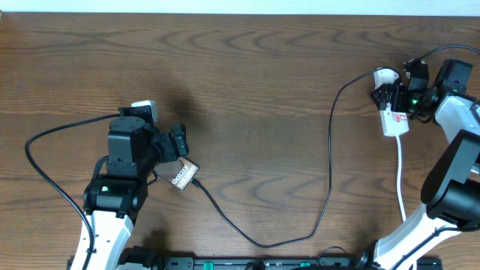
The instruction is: Plug charger to phone and switch on socket
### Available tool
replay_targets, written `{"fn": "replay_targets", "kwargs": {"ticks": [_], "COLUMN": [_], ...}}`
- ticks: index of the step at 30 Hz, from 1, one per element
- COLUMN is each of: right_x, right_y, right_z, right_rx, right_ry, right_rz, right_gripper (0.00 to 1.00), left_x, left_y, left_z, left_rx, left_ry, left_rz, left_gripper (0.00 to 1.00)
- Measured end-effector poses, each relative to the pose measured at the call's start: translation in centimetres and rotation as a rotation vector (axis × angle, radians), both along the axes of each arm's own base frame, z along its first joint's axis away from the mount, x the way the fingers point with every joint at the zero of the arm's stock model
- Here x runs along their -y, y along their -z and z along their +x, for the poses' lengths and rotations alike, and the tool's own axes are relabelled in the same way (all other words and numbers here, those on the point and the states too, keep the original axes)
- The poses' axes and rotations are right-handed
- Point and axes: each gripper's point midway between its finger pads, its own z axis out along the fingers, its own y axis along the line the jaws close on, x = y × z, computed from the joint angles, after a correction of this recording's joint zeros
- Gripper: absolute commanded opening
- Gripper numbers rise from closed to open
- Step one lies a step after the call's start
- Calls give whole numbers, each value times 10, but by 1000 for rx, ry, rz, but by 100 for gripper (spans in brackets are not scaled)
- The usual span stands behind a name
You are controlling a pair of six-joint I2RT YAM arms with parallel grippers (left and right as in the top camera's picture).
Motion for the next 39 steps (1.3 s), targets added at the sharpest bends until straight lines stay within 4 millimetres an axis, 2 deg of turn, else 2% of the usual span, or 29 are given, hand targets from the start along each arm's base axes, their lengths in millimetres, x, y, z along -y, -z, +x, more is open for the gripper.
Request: {"fn": "replay_targets", "kwargs": {"ticks": [39], "right_x": [-2], "right_y": [6], "right_z": [-2], "right_rx": [-19], "right_ry": [2], "right_rz": [19], "right_gripper": [99], "left_x": [0], "left_y": [4], "left_z": [-3], "left_rx": [-20], "left_ry": [0], "left_rz": [2], "left_gripper": [94]}}
